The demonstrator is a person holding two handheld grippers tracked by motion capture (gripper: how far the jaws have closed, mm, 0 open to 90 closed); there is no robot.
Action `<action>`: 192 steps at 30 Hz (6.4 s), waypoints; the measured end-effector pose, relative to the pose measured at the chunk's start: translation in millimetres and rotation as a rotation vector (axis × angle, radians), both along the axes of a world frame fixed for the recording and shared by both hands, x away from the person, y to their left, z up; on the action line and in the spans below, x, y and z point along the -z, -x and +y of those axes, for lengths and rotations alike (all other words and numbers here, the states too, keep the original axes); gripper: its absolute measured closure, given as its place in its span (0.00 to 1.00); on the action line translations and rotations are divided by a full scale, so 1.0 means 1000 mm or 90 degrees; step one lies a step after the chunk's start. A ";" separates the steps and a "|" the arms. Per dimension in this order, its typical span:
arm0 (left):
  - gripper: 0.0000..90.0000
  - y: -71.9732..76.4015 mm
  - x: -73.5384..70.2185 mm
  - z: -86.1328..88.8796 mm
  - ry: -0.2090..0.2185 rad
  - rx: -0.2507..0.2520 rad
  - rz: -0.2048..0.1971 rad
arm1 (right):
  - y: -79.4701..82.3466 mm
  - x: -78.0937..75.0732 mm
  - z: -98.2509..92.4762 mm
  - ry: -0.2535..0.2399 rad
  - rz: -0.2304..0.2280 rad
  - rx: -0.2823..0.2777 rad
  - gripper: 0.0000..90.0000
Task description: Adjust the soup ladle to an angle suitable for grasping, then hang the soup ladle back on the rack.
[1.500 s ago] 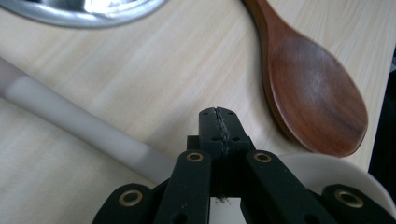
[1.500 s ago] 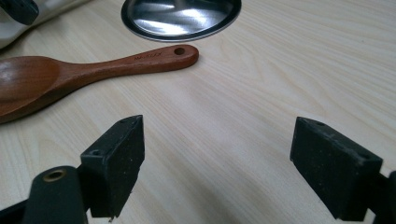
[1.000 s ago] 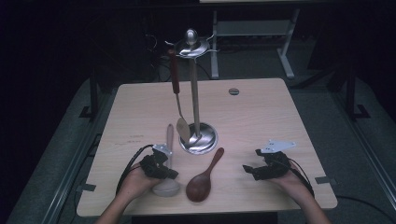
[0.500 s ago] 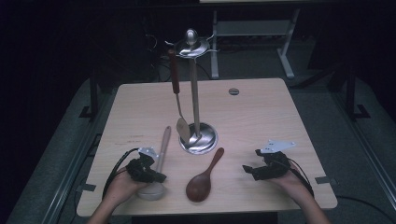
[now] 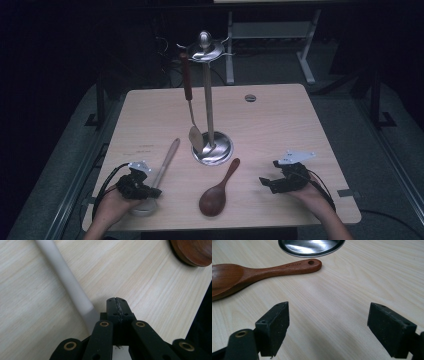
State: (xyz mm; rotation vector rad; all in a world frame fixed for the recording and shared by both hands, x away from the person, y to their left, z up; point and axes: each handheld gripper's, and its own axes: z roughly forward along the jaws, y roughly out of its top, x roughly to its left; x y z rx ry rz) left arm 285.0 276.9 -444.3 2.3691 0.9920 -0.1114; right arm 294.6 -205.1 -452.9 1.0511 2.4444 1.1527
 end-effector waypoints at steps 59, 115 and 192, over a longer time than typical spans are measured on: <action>1.00 -0.104 -0.001 -0.035 -0.015 -0.053 -0.056 | -0.003 0.002 0.002 0.010 0.000 -0.012 0.20; 0.86 -0.081 -0.016 -0.053 -0.192 -0.072 0.041 | -0.003 0.001 -0.002 0.015 -0.006 -0.008 0.20; 0.86 -0.011 -0.151 -0.053 0.238 0.040 -0.280 | -0.006 -0.018 -0.007 -0.057 -0.016 0.032 0.23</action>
